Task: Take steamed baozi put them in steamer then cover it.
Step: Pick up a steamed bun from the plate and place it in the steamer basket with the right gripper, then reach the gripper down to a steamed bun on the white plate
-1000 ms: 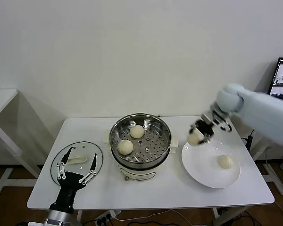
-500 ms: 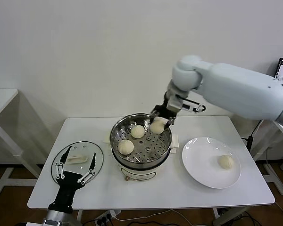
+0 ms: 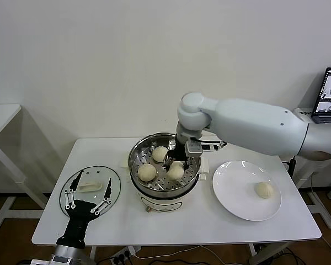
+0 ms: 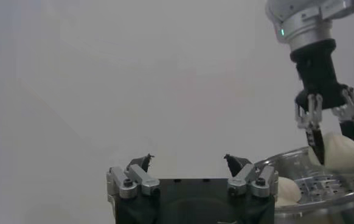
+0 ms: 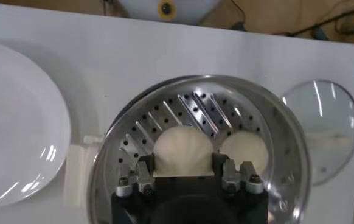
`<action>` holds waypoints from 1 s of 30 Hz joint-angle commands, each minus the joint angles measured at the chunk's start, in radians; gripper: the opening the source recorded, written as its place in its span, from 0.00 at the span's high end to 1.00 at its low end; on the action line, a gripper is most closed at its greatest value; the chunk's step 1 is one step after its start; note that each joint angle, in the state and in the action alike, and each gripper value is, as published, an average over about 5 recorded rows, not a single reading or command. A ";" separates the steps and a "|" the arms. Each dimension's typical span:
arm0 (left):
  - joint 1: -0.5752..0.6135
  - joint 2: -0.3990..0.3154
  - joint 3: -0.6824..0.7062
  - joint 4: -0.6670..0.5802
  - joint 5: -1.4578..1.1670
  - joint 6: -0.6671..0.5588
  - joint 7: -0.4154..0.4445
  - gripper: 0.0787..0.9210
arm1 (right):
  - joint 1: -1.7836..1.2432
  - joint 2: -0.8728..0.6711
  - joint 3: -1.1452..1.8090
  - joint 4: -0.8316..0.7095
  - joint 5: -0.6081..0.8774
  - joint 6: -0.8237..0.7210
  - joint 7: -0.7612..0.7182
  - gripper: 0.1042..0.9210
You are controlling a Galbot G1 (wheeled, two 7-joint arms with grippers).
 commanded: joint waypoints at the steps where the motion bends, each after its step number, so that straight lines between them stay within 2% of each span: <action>1: 0.003 0.000 -0.003 -0.002 -0.001 -0.002 0.000 0.12 | -0.077 0.027 0.006 0.001 -0.100 0.062 0.011 0.34; 14: 0.002 -0.001 -0.009 -0.003 -0.003 -0.004 -0.001 0.12 | -0.101 0.027 0.016 -0.009 -0.149 0.066 0.027 0.29; 22: -0.003 0.000 -0.014 -0.001 -0.008 -0.002 0.000 0.12 | -0.098 0.012 0.042 -0.006 -0.171 0.051 0.049 0.13; 30: -0.006 0.002 -0.015 -0.004 -0.011 0.001 0.000 0.12 | -0.044 -0.044 0.151 -0.036 -0.087 0.022 0.027 0.12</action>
